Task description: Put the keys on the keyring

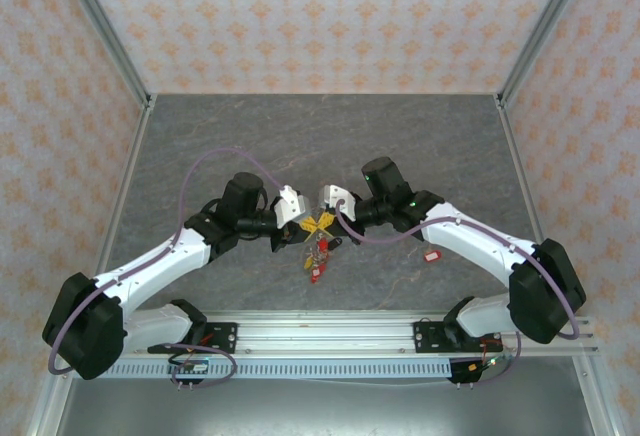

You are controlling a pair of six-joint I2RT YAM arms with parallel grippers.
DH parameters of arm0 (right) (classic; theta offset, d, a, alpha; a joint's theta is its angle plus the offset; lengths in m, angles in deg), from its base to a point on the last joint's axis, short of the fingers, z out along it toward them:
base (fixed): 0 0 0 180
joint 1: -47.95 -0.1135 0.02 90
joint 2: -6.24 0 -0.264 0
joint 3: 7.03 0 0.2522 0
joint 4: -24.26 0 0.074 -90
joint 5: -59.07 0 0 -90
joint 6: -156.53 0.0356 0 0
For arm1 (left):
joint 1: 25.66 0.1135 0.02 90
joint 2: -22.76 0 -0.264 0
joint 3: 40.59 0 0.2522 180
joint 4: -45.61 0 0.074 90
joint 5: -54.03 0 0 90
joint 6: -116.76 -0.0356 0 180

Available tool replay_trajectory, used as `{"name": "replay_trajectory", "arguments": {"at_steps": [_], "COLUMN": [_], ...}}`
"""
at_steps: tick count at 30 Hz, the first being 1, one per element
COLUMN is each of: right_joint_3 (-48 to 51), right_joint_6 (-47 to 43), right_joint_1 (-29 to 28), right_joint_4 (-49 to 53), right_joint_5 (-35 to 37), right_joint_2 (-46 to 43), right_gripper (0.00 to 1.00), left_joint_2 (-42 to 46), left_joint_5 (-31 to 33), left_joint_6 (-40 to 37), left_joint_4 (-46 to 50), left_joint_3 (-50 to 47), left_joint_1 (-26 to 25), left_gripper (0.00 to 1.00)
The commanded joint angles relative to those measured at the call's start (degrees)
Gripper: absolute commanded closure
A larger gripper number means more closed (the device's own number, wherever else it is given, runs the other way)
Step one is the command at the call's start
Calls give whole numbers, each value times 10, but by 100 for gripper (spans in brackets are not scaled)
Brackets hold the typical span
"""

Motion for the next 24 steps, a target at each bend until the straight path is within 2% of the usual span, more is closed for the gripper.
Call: {"name": "replay_trajectory", "arguments": {"at_steps": [1,5,10,14,18,20,22,24], "right_joint_3": [-20,-18,-13,-10,4,18,37,66], "right_joint_6": [9,18,17,10,14,31,58,112], "right_joint_1": [0,0,0,0,0,0,0,0], "right_joint_4": [-41,-56,-54,-37,-19,-17,-26,-61], "right_joint_5": [-31,-36,-25,-9,16,37,61,114], "right_joint_2": [-9,-10,-14,-22,-53,-79,-116,-150], "right_gripper": [100,100,100,100,96,90,84,80], "left_joint_2": [-6,-11,-5,-3,11,22,32,38], "left_joint_5": [-23,-17,3,8,24,41,51,63], "left_joint_6": [-17,-27,-30,-23,-7,3,11,24], "left_joint_4": [18,39,40,32,7,-9,-20,-30], "left_joint_3": [21,28,22,19,10,2,-4,-9], "left_joint_1": [-10,-12,-12,-12,-12,-12,-12,-11], "left_gripper": [86,88,100,100,100,100,100,100]}}
